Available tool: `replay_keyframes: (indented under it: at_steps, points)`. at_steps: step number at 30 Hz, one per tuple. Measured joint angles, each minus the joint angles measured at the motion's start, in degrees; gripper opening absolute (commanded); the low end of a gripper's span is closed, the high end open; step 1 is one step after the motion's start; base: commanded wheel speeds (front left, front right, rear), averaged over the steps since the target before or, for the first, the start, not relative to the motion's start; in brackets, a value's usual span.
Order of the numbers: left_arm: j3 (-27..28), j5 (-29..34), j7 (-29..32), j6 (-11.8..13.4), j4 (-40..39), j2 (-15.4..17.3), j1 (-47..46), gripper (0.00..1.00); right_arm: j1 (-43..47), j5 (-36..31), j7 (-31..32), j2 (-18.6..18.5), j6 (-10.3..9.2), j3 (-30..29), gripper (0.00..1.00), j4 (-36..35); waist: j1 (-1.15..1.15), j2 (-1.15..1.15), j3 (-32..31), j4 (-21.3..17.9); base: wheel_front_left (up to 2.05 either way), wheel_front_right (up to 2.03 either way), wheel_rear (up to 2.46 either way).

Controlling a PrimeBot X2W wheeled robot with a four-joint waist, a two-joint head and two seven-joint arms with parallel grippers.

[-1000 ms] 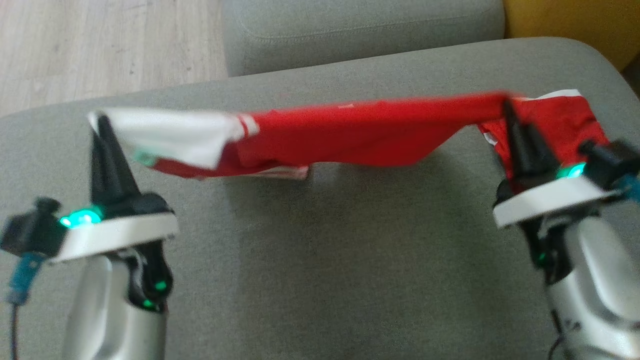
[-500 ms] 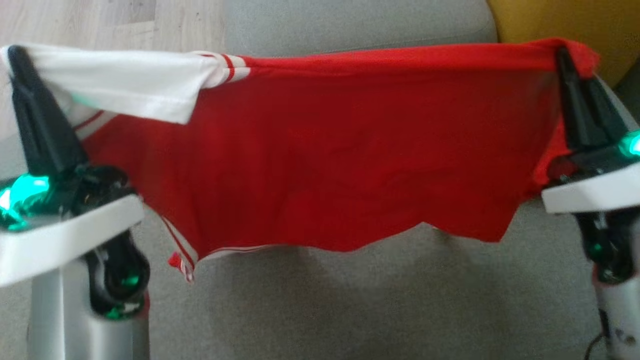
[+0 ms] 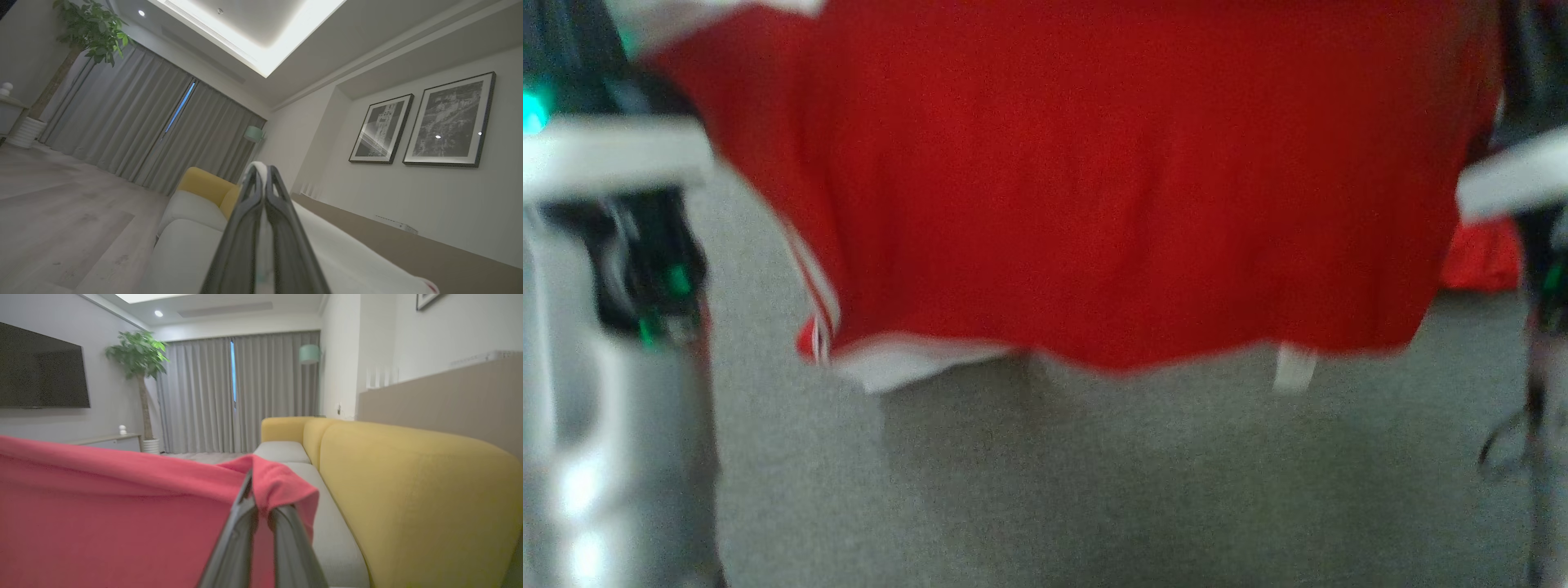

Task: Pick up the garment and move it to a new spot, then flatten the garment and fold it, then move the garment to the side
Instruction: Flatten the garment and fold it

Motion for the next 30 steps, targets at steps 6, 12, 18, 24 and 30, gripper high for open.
replay_keyframes:
  at_steps: [6,12,18,24,30]
  points:
    - [-0.5,2.4,0.8,-3.2,21.0,5.0,-23.8,0.00,-26.0,0.5,-2.2,-3.2,0.00,4.9,0.00,18.9,0.02,0.00,8.1,0.3,0.00,0.00,0.00]
    - [-1.6,6.6,-6.2,-5.2,38.7,7.6,-45.1,0.00,-48.3,-3.2,-13.8,-2.9,0.01,8.1,0.00,37.4,0.03,-0.01,15.6,0.6,0.00,0.00,0.00]
    - [-2.3,8.5,-13.9,-7.3,50.1,8.2,-56.2,0.00,-55.8,-4.8,-23.2,-0.9,0.02,9.0,0.00,50.7,0.02,-0.01,19.4,1.7,0.00,0.00,0.00]
    - [-4.1,8.8,-16.9,-8.8,56.9,7.9,-51.6,0.00,-51.2,-3.4,-25.3,0.0,0.02,14.0,0.00,60.7,0.01,-0.01,20.4,3.8,0.00,0.00,0.00]
    - [-5.1,7.9,-17.4,-9.3,57.0,7.4,-39.3,0.00,-43.2,-0.3,-24.0,0.1,0.02,20.4,0.00,66.4,0.00,-0.01,19.1,4.9,0.00,0.00,0.00]
